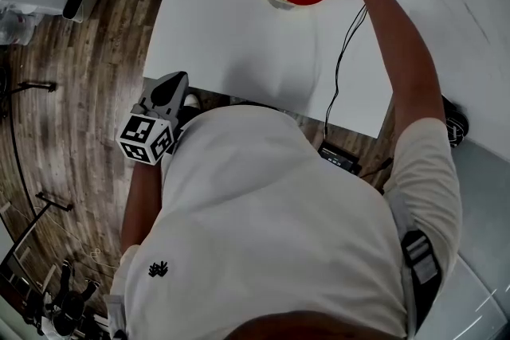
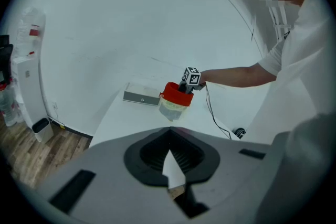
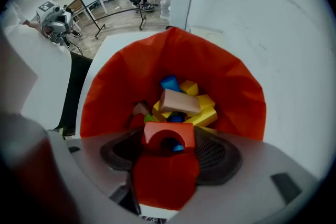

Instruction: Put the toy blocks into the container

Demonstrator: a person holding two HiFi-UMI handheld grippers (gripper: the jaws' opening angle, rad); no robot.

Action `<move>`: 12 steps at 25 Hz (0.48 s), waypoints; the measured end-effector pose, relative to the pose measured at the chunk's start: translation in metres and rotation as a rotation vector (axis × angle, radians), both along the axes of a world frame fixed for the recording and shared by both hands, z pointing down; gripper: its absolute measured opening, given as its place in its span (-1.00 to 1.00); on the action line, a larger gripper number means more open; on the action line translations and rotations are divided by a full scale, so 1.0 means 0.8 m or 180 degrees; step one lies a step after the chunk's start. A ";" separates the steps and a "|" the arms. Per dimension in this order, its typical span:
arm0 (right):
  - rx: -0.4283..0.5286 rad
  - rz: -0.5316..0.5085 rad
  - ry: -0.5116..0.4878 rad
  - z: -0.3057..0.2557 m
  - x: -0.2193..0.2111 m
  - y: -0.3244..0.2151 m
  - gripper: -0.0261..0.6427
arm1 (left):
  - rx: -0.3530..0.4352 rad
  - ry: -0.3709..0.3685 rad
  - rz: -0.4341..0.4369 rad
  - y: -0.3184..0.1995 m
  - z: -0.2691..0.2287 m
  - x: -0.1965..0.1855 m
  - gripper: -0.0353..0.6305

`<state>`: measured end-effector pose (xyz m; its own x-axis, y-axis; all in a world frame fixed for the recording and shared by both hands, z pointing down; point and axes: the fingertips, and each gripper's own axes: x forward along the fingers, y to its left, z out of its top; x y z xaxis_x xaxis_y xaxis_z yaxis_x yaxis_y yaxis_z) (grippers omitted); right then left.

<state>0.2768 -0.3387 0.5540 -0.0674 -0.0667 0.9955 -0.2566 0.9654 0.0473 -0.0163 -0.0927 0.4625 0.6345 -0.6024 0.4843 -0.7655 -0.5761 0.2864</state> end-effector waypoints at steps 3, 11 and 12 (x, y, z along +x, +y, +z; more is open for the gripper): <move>-0.0076 -0.0040 0.0207 0.006 0.002 0.004 -0.01 | -0.0011 -0.0009 0.0018 0.003 -0.001 0.005 -0.88; -0.0049 -0.0092 0.0520 0.022 0.007 0.001 -0.01 | -0.0018 -0.0041 0.0097 0.003 0.002 0.012 -0.88; -0.0041 -0.0073 0.0502 0.022 0.008 0.000 -0.01 | -0.0015 -0.0039 0.0096 0.003 0.001 0.011 -0.88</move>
<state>0.2828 -0.3386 0.5714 0.0884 -0.0540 0.9946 -0.2248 0.9717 0.0728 -0.0078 -0.0905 0.4637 0.6464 -0.5806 0.4951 -0.7513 -0.5977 0.2799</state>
